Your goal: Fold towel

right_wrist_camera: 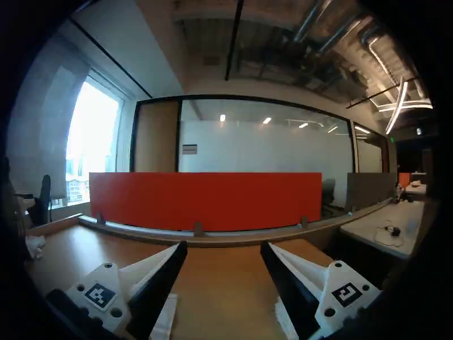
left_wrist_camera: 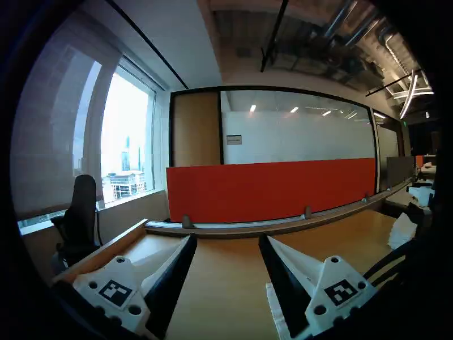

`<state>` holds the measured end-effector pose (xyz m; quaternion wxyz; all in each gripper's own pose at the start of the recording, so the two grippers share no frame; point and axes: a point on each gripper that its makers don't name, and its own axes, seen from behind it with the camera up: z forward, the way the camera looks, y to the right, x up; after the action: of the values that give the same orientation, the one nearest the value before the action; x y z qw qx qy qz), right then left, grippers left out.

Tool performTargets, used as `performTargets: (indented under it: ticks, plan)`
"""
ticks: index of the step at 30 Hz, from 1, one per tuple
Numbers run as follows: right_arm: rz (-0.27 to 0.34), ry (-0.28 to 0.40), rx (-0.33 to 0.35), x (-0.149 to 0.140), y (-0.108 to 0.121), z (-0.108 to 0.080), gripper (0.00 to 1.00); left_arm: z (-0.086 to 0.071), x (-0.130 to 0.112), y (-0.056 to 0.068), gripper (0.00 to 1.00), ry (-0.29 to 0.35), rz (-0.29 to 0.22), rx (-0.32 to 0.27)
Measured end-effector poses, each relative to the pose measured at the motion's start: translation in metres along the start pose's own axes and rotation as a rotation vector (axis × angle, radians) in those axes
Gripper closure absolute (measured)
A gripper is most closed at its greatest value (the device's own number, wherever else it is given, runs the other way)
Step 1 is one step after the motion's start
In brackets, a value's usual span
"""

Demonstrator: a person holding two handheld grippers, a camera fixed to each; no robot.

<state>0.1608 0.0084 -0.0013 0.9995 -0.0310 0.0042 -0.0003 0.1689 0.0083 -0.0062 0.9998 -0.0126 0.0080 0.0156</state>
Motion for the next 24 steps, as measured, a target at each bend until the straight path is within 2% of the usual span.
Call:
performTargets:
  ticks: [5,11,17,24]
  plan:
    - [-0.005,-0.006,0.001,0.027,-0.006,-0.001,0.0,-0.001,0.027,-0.004,0.2,-0.003,0.005,-0.002]
    - [-0.007,-0.019,0.0,0.042,-0.009,0.0,0.0,-0.001,0.043,-0.007,0.2,-0.016,0.005,-0.008]
    - [-0.023,-0.039,0.022,0.049,-0.014,0.002,0.0,0.0,0.049,-0.001,0.2,-0.04,0.018,-0.036]
    - [-0.068,-0.08,0.102,0.051,-0.031,0.001,0.0,0.001,0.051,0.011,0.2,-0.076,0.046,-0.099]
